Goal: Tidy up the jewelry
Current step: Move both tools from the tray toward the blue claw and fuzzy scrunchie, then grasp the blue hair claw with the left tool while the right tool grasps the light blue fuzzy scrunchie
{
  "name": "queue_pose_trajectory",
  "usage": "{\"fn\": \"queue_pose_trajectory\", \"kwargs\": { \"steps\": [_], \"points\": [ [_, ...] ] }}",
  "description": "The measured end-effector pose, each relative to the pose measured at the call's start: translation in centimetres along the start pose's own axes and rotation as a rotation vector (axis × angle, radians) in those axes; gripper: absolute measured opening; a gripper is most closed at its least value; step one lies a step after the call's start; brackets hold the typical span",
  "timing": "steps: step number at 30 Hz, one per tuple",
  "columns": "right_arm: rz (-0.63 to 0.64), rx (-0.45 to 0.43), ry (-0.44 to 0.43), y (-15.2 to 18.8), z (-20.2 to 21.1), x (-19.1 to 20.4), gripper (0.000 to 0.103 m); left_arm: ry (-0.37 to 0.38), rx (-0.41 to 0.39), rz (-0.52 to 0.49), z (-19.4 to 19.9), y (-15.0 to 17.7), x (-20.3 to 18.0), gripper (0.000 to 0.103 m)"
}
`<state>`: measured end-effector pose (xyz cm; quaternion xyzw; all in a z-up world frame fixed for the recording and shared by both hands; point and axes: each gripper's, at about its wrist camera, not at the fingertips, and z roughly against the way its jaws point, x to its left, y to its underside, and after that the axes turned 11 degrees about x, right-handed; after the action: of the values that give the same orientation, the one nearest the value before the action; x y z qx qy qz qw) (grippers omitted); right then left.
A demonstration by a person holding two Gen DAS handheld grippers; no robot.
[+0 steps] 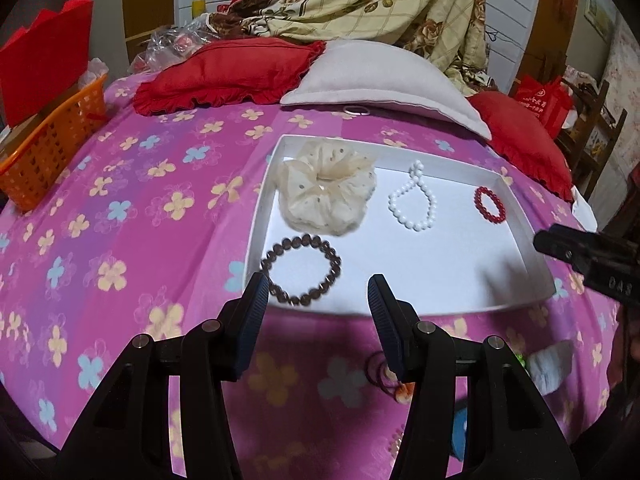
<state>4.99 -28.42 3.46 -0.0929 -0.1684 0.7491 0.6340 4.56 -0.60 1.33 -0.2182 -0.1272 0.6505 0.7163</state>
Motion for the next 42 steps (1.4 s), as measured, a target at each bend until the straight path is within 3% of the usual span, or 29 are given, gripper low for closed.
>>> {"fn": "queue_pose_trajectory", "kwargs": {
  "steps": [1,3,5,17,26,33,42],
  "points": [
    [-0.006,-0.006,0.009,0.8,0.4,-0.1,0.045,-0.003,-0.003,-0.004,0.1,0.3,-0.2,0.051],
    [-0.019,-0.01,0.006,2.1,1.0,-0.4,0.06,-0.017,-0.011,-0.015,0.4,0.8,-0.6,0.052],
    [-0.025,-0.019,0.012,3.1,1.6,-0.6,0.063,-0.042,-0.016,-0.032,0.7,1.5,-1.2,0.052],
    [-0.025,-0.01,0.066,8.5,4.0,-2.1,0.064,-0.006,0.007,-0.059,1.4,3.7,-2.5,0.052],
    [-0.072,0.051,0.028,11.8,3.9,-4.6,0.064,0.133,0.085,-0.09,1.5,6.0,-3.7,0.051],
    [-0.101,0.095,-0.026,12.9,2.7,-5.0,0.064,0.227,0.157,-0.138,1.2,7.2,-5.1,0.052],
    [-0.114,0.113,-0.061,12.9,1.8,-4.8,0.064,0.267,0.231,-0.17,0.2,8.5,-6.6,0.057]
  ]
}}
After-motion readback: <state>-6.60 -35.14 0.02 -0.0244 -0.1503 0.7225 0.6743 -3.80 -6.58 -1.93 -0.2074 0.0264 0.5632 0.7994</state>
